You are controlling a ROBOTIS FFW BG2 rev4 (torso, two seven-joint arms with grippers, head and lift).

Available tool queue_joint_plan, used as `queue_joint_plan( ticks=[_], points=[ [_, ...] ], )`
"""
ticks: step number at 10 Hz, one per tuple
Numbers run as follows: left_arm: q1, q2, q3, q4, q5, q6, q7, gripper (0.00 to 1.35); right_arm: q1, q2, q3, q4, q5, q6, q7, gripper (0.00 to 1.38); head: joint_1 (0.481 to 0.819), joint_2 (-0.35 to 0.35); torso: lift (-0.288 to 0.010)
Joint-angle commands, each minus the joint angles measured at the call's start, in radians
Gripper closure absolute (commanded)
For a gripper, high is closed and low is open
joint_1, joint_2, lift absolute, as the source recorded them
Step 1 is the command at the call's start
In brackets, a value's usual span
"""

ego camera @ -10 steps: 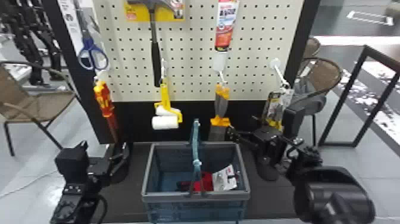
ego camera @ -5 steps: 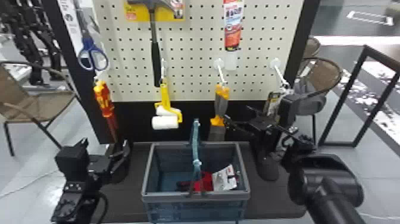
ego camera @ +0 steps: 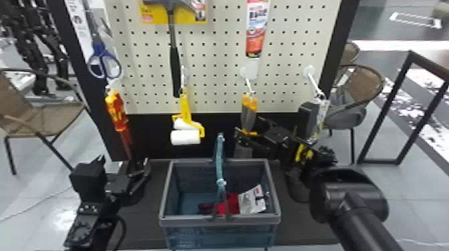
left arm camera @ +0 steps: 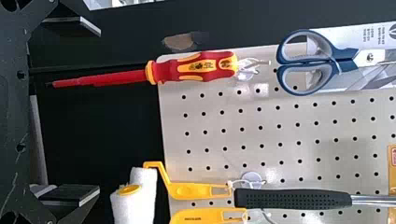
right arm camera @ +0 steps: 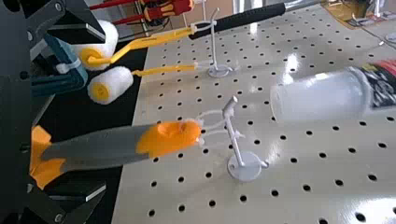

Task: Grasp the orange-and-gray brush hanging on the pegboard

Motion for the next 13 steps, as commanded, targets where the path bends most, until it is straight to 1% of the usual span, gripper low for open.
queue_joint_plan(
  ticks=[1,2,5,6,7,9,10,11,13],
  points=[
    [-0.005,0.005,-0.004,0.003,0.0,-0.001,0.0,0.12,-0.023,0.001,0.034,0.035,-0.024,-0.01,0.012,0.18,0.549,0.0,-0.1],
    [-0.01,0.006,-0.006,0.005,0.0,-0.007,0.0,0.12,-0.049,0.003,0.046,0.07,-0.026,-0.027,0.043,0.18,0.549,0.0,-0.1],
    [-0.013,0.008,-0.008,0.008,0.002,-0.006,0.0,0.12,-0.087,0.004,0.066,0.124,-0.049,-0.056,0.086,0.18,0.549,0.0,-0.1],
    [-0.013,0.008,-0.009,0.009,0.002,-0.006,0.0,0.12,-0.103,0.004,0.077,0.141,-0.032,-0.062,0.101,0.18,0.549,0.0,-0.1],
    [-0.013,0.008,-0.009,0.009,0.003,-0.006,0.0,0.12,-0.12,0.004,0.083,0.17,-0.013,-0.084,0.109,0.24,0.549,0.0,-0.1],
    [-0.013,0.008,-0.009,0.011,0.005,-0.006,0.0,0.12,-0.138,0.01,0.083,0.256,-0.039,-0.136,0.117,1.01,0.549,0.0,-0.1],
    [-0.013,0.008,-0.009,0.009,0.005,-0.007,0.0,0.12,-0.146,0.01,0.083,0.282,-0.039,-0.148,0.117,1.14,0.549,0.0,-0.1],
    [-0.015,0.008,-0.011,0.011,0.006,-0.007,0.0,0.12,-0.15,0.009,0.081,0.291,-0.035,-0.153,0.117,1.23,0.549,0.0,-0.1],
    [-0.013,0.008,-0.011,0.011,0.008,-0.009,0.0,0.12,-0.15,0.007,0.077,0.299,-0.032,-0.156,0.115,1.23,0.549,0.0,-0.1]
  ],
)
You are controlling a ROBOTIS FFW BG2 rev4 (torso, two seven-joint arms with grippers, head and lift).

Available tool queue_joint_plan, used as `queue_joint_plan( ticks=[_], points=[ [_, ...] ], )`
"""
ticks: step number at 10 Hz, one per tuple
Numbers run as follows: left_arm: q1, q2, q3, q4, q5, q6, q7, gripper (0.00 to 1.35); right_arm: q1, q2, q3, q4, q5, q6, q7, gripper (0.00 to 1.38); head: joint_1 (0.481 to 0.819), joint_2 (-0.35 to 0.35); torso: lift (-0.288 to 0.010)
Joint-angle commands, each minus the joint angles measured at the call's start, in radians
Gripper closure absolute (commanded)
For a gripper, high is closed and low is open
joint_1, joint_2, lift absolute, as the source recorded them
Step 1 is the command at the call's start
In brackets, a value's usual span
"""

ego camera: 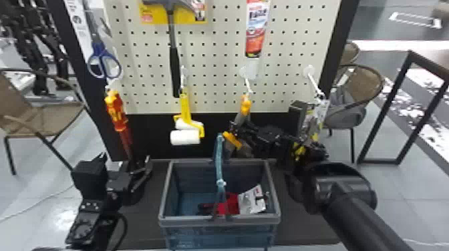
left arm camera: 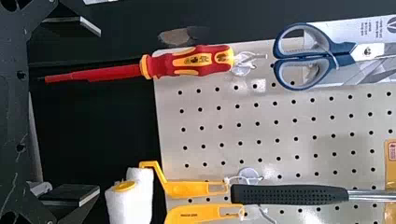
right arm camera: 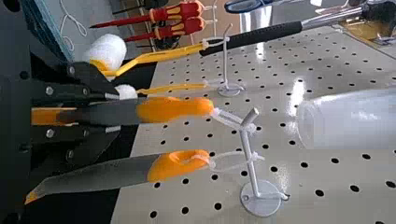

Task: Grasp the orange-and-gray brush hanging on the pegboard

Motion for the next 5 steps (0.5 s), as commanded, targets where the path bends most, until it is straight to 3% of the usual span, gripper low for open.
queue_joint_plan(
  ticks=[1,5],
  points=[
    [0.002,0.0,0.0,-0.001,0.0,0.0,0.0,0.12,0.0,-0.003,-0.002,0.003,0.001,-0.002,0.0,1.23,0.549,0.0,-0.1],
    [0.002,0.0,0.0,0.001,0.0,-0.002,0.0,0.12,0.0,-0.003,-0.002,0.009,-0.004,-0.005,-0.002,1.22,0.549,0.0,-0.1]
  ],
)
